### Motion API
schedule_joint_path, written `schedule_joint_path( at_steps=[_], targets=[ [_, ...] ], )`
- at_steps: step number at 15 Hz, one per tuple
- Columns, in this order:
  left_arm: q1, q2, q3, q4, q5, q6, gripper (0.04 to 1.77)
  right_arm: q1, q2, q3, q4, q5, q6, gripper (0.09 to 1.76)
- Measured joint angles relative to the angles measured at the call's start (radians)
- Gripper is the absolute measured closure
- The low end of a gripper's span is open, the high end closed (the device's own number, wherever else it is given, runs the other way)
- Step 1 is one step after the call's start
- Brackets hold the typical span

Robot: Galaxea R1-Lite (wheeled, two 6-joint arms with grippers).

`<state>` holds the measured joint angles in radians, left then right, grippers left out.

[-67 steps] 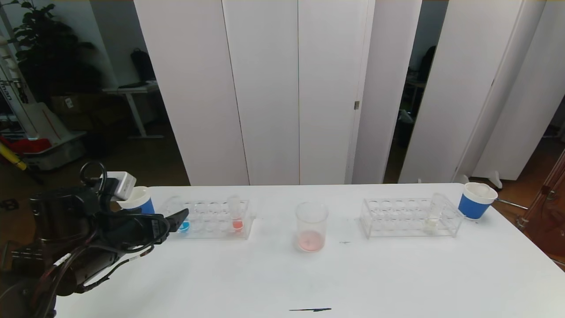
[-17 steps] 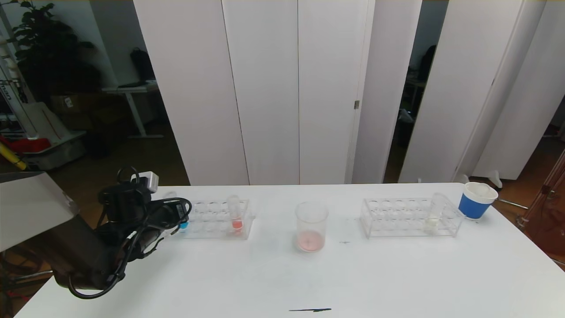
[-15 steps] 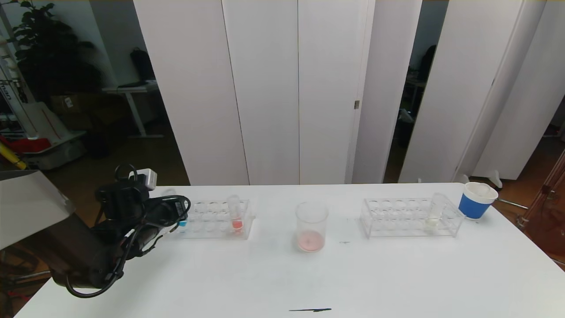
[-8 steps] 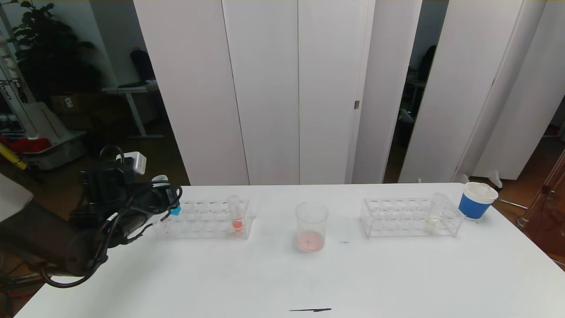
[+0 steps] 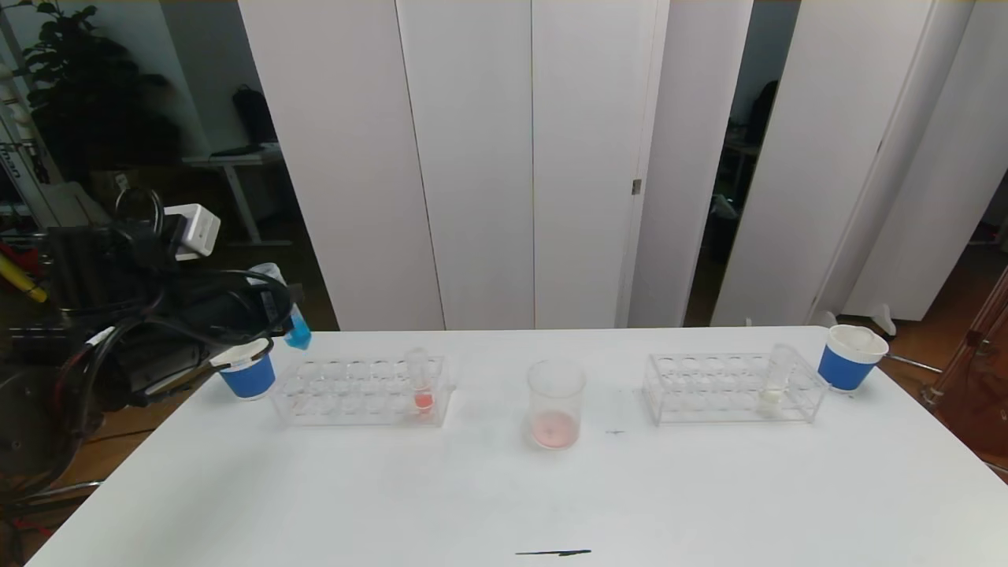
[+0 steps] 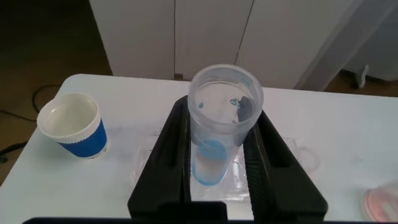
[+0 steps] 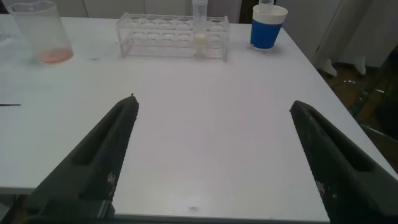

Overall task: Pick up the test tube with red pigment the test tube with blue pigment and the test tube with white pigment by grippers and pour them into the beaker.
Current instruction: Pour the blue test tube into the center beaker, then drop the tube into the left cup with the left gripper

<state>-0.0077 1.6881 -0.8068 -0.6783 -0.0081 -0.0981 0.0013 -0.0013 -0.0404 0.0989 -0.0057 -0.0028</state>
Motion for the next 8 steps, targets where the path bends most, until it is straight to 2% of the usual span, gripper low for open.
schedule_joint_path(
  at_steps=[4, 8],
  targets=[
    [-0.057, -0.122, -0.048, 0.098, -0.146, 0.014, 1.24, 0.000, 0.000, 0.000, 0.000, -0.001, 0.000, 0.10],
    [-0.178, -0.166, -0.073, 0.101, -0.255, 0.022, 1.24, 0.000, 0.000, 0.000, -0.001, 0.000, 0.000, 0.10]
  ],
)
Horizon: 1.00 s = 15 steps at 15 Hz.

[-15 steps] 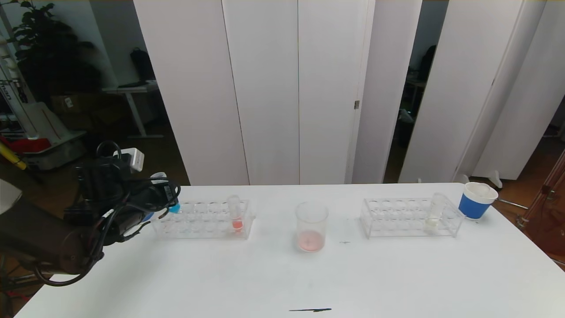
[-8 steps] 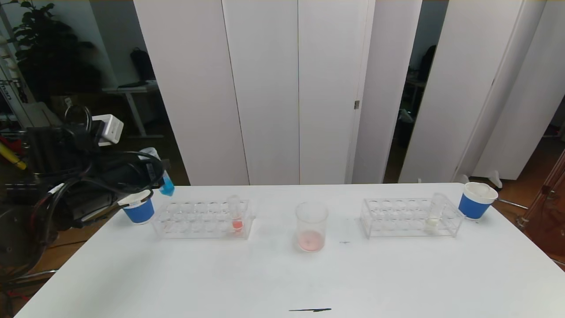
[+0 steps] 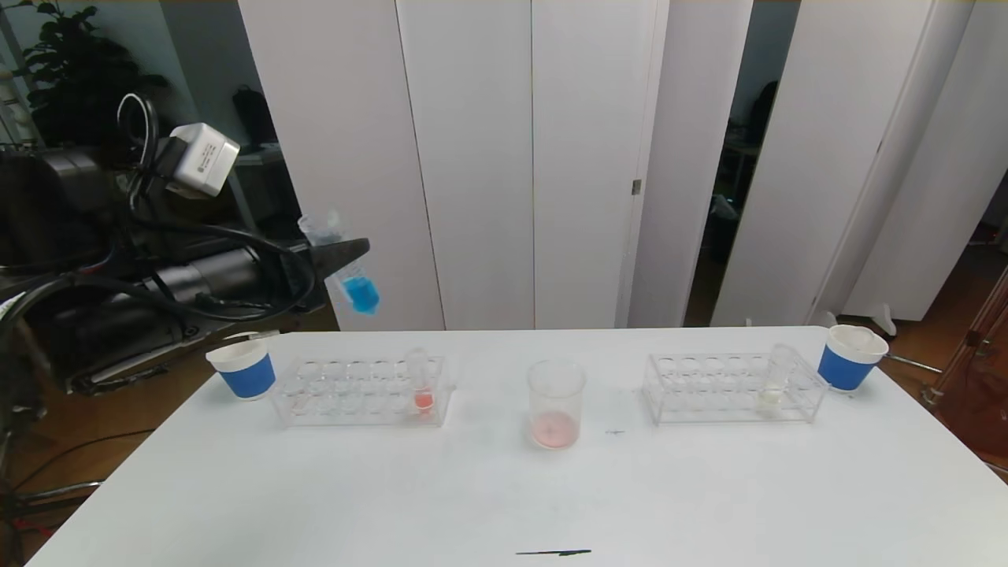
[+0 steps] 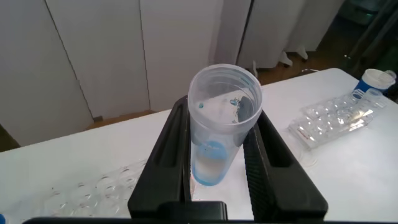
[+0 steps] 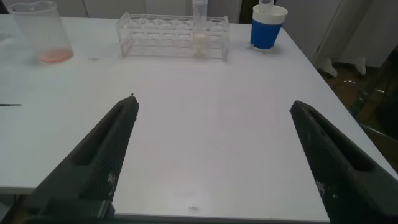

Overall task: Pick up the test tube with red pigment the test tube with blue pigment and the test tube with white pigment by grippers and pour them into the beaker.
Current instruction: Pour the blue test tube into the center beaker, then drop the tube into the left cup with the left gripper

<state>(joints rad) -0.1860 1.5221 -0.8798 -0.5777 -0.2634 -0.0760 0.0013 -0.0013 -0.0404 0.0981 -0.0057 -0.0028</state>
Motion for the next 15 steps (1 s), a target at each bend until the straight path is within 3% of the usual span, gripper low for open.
schedule_joint_path(
  at_steps=[4, 7, 15],
  targets=[
    [-0.125, 0.047, -0.021, -0.016, -0.009, 0.120, 1.24, 0.000, 0.000, 0.000, 0.001, 0.000, 0.000, 0.10],
    [-0.176, 0.121, -0.063, -0.061, -0.013, 0.159, 1.24, 0.000, 0.000, 0.000, 0.001, 0.000, 0.000, 0.10],
    [-0.196, 0.321, -0.125, -0.222, -0.079, 0.459, 1.24, 0.000, 0.000, 0.000, 0.000, 0.000, 0.000, 0.10]
  ],
)
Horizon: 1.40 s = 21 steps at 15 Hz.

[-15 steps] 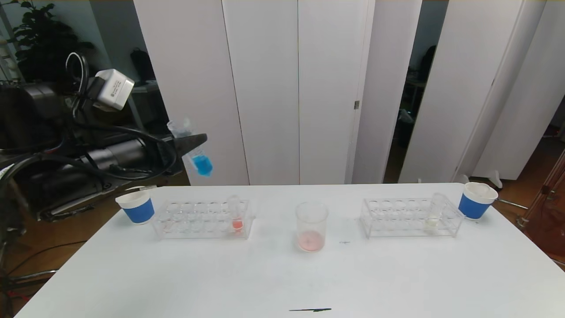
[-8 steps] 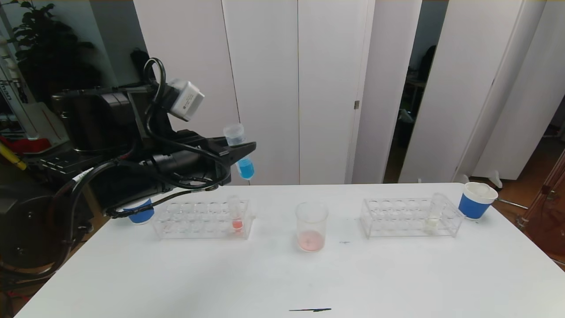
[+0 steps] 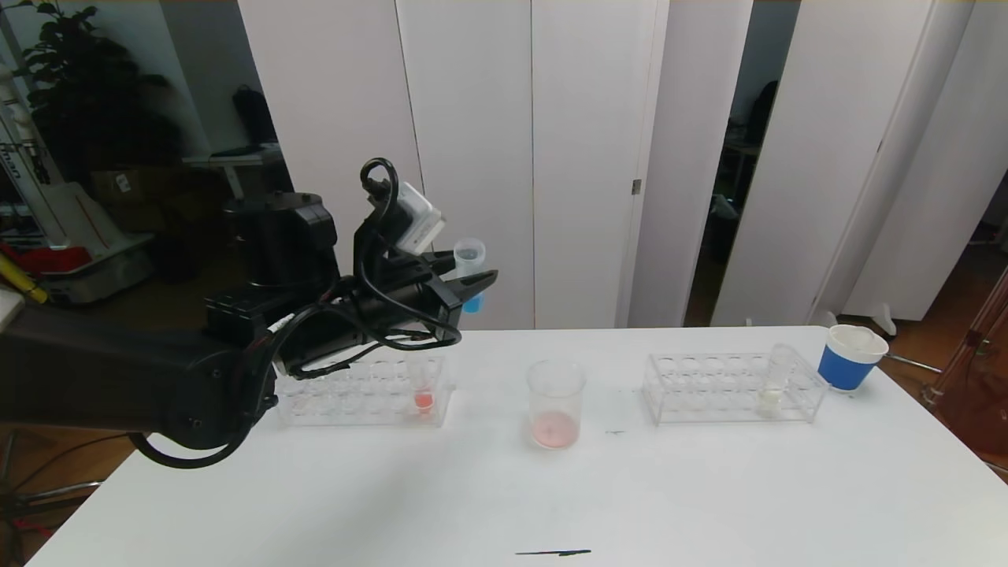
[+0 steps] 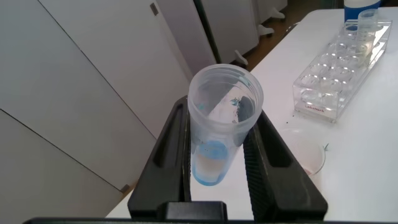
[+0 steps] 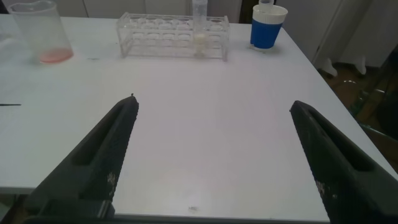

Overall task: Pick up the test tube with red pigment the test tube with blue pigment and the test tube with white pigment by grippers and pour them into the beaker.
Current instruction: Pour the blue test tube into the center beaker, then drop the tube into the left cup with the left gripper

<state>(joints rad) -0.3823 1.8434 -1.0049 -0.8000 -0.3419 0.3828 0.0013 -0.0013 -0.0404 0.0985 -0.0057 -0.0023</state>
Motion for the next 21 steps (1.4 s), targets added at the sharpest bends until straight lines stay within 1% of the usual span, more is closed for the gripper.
schedule_joint_path(
  at_steps=[3, 5, 8, 10, 16, 19, 21],
  targets=[
    [-0.009, 0.062, -0.006, -0.062, -0.028, 0.108, 1.24, 0.000, 0.000, 0.000, 0.000, 0.000, 0.000, 0.10],
    [-0.023, 0.097, -0.008, -0.099, -0.041, 0.205, 1.24, 0.000, 0.000, 0.000, 0.000, 0.000, -0.001, 0.10],
    [-0.039, 0.141, -0.011, -0.135, -0.113, 0.354, 1.24, 0.000, 0.000, 0.000, 0.000, 0.000, 0.000, 0.10],
    [-0.043, 0.178, -0.018, -0.198, -0.124, 0.447, 1.24, 0.000, 0.000, 0.000, 0.000, 0.000, 0.000, 0.10],
    [-0.057, 0.267, -0.047, -0.248, -0.119, 0.597, 1.24, 0.000, 0.000, 0.000, 0.000, 0.000, -0.001, 0.10],
    [-0.061, 0.299, -0.051, -0.271, -0.118, 0.646, 1.24, 0.000, 0.000, 0.000, 0.000, 0.000, 0.000, 0.10],
    [-0.063, 0.314, -0.053, -0.281, -0.119, 0.696, 1.24, 0.000, 0.000, 0.000, 0.000, 0.000, -0.001, 0.10]
  ],
)
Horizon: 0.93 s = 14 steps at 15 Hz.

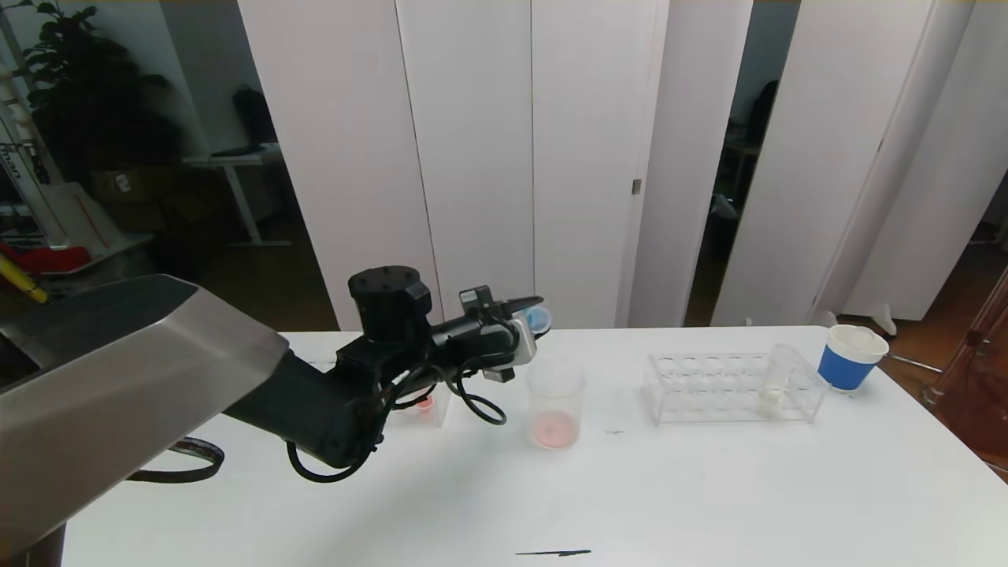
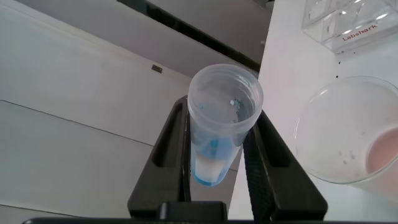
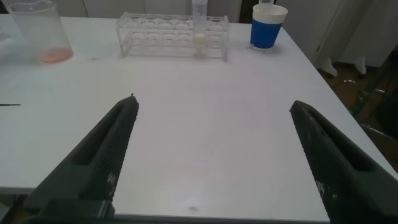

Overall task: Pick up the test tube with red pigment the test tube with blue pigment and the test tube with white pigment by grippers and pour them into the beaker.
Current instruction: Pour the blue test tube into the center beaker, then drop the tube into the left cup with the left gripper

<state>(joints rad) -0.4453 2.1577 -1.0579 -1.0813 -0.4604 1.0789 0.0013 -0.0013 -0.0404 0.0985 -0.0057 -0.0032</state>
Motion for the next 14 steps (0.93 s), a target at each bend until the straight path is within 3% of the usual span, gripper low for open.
schedule_joint_path(
  at_steps=[14],
  targets=[
    [-0.018, 0.111, -0.039, -0.144, 0.013, 0.175, 1.24, 0.000, 0.000, 0.000, 0.000, 0.000, 0.000, 0.10]
  ],
)
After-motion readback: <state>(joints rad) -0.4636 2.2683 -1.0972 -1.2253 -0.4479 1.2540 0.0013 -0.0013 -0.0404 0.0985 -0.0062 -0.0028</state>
